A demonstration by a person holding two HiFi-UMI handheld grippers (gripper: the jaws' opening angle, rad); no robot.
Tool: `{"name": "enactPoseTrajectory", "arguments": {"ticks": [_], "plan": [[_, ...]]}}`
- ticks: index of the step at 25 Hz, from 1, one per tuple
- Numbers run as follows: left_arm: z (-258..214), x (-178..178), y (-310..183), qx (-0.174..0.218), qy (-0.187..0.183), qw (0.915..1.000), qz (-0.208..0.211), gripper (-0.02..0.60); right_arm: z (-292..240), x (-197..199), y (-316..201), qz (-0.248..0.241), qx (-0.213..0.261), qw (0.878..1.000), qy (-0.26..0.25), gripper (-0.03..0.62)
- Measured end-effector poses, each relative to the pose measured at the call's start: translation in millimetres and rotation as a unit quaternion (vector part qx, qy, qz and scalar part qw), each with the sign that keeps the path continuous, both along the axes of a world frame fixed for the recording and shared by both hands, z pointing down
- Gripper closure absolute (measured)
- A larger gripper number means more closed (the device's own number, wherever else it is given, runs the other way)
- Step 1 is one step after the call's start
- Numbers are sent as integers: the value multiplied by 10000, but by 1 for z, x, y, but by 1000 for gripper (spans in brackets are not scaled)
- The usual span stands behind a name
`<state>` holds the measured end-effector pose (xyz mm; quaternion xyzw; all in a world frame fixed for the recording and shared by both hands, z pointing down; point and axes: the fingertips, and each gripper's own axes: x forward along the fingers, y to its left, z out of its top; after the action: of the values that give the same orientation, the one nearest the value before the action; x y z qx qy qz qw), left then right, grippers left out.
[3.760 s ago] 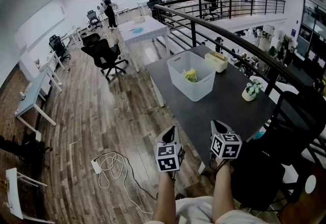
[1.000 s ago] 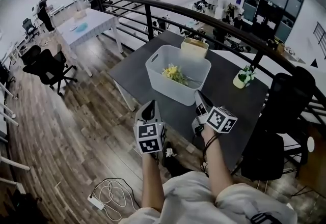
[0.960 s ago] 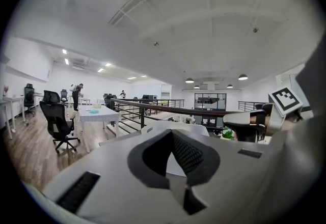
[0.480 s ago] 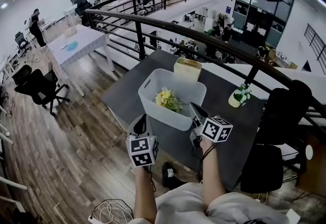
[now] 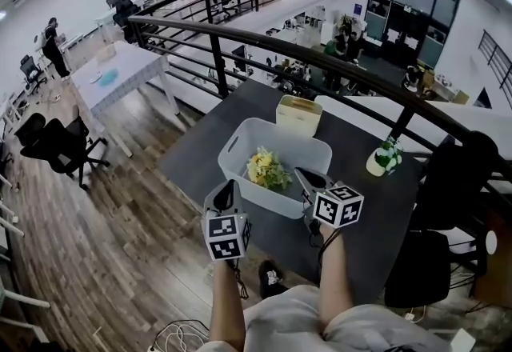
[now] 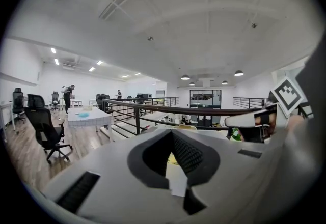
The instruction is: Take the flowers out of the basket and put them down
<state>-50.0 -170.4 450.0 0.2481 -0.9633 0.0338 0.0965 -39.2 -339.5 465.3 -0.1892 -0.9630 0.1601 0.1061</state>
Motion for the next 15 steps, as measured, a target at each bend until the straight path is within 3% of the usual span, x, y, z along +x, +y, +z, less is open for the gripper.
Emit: {"name": "enactPoseTrajectory", "arguments": {"ticks": [4, 10, 15], "plan": [[2, -27, -15, -32, 48, 9998, 185, 558, 1, -20, -9, 82, 372, 9992, 100, 576], [12, -64, -20, -120, 85, 9992, 367, 558, -4, -44, -32, 360, -160, 9992, -78, 576], [19, -94, -15, -299, 128, 9979, 561, 558, -9, -70, -39, 547, -147, 9983, -142, 576]]}}
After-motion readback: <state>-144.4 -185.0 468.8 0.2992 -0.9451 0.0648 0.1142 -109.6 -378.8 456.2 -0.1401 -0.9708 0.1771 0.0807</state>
